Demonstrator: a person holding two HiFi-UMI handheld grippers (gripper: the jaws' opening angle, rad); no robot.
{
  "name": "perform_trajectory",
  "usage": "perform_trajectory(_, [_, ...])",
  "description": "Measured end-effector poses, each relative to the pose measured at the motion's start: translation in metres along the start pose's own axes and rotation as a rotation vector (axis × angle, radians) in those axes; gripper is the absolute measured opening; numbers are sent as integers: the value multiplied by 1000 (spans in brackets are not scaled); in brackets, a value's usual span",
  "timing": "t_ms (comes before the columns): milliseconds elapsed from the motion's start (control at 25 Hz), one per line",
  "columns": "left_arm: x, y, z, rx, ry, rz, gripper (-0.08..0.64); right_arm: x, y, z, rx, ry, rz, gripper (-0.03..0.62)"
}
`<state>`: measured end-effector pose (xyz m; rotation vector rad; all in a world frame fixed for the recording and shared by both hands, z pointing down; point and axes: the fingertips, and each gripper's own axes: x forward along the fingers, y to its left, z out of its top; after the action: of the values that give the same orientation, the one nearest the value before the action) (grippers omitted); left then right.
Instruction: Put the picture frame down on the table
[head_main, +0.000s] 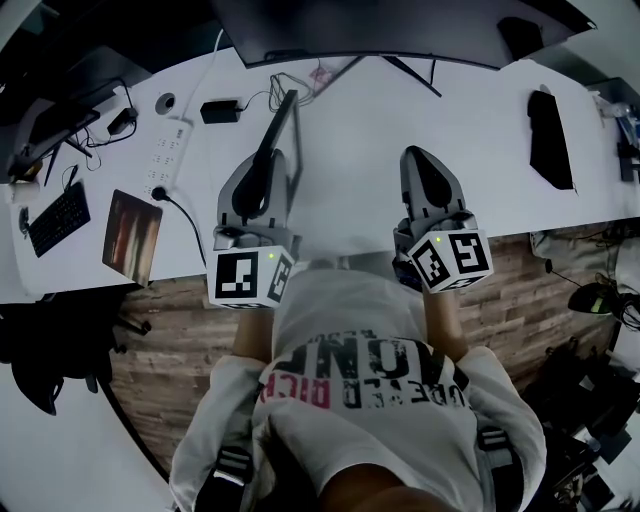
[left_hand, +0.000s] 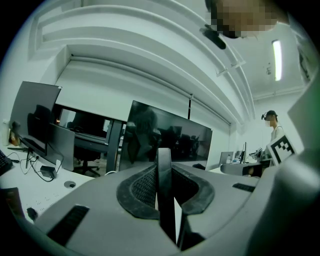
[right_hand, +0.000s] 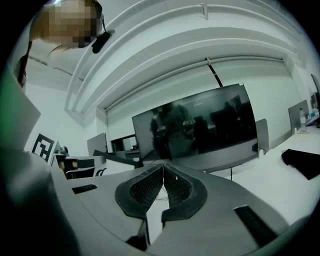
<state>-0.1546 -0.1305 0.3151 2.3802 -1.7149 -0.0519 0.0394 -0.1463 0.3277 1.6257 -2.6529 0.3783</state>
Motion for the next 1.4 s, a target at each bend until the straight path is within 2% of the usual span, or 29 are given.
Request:
perform_trajectory(360, [7,-2,-2,-2,28,14,41,5,-12,4,15,-6,11,2])
perform_trajectory(840, [22,-22,13,0,3,6,41,10,-30,34,-15,-46,45,2])
perform_trajectory(1400, [26,-33,5,-3,28,-9,41,-3,-44,29,-4,-34,17,2])
